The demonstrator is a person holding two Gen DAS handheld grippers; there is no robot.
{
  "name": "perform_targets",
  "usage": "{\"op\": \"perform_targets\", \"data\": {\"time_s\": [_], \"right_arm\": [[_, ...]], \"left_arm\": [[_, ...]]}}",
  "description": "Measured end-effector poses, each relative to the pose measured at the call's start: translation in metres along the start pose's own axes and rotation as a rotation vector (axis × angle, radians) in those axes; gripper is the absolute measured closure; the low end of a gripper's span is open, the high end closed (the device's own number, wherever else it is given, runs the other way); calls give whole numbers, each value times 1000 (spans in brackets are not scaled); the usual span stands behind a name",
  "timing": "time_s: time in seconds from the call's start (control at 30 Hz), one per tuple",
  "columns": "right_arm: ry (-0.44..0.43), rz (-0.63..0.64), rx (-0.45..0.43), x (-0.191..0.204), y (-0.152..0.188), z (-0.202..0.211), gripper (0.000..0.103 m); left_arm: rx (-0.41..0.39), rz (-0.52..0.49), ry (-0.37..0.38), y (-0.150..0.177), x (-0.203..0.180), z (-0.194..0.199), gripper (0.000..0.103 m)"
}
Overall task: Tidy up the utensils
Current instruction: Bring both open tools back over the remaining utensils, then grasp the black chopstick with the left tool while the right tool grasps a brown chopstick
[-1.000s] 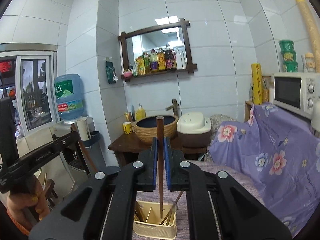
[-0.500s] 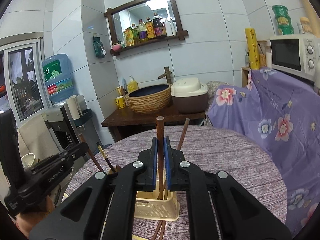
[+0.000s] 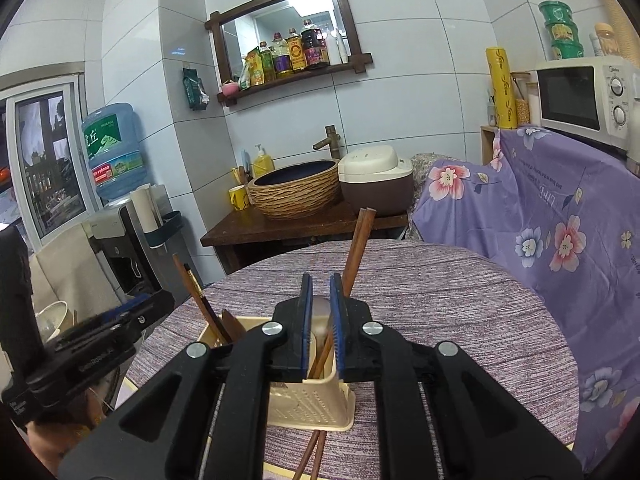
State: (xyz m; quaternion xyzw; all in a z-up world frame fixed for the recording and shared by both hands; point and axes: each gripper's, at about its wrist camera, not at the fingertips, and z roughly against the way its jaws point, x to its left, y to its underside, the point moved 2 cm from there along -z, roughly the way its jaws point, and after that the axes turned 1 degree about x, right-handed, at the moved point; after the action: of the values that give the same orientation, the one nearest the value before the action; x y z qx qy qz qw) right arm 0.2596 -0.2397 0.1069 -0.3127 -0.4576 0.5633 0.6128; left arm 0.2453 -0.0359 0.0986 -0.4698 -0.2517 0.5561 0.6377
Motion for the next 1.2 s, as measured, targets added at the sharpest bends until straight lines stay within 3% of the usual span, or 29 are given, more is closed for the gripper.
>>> {"op": "perform_targets", "data": {"time_s": [0.07, 0.17, 0.37, 0.57, 0.77, 1.0, 1.2], "right_arm": [[13, 25, 4, 3, 9, 6, 60], [51, 68, 16, 5, 28, 14, 57], [78, 95, 217, 4, 96, -1, 57], [67, 104, 383, 11, 163, -10, 57], [73, 133, 461, 22, 206, -8, 57], [99, 173, 494, 29, 230, -8, 57], [103, 195, 486, 23, 228, -3, 88]], "left_arm": [[-1, -7, -6, 8, 3, 9, 46], [30, -3, -21, 25, 11, 16, 43], [171, -9, -98, 82, 31, 5, 45], [299, 14, -90, 135, 37, -5, 46], [358, 35, -92, 166, 36, -7, 47], [378, 30, -89, 175, 33, -6, 47], [396, 28, -95, 179, 33, -10, 47]]}}
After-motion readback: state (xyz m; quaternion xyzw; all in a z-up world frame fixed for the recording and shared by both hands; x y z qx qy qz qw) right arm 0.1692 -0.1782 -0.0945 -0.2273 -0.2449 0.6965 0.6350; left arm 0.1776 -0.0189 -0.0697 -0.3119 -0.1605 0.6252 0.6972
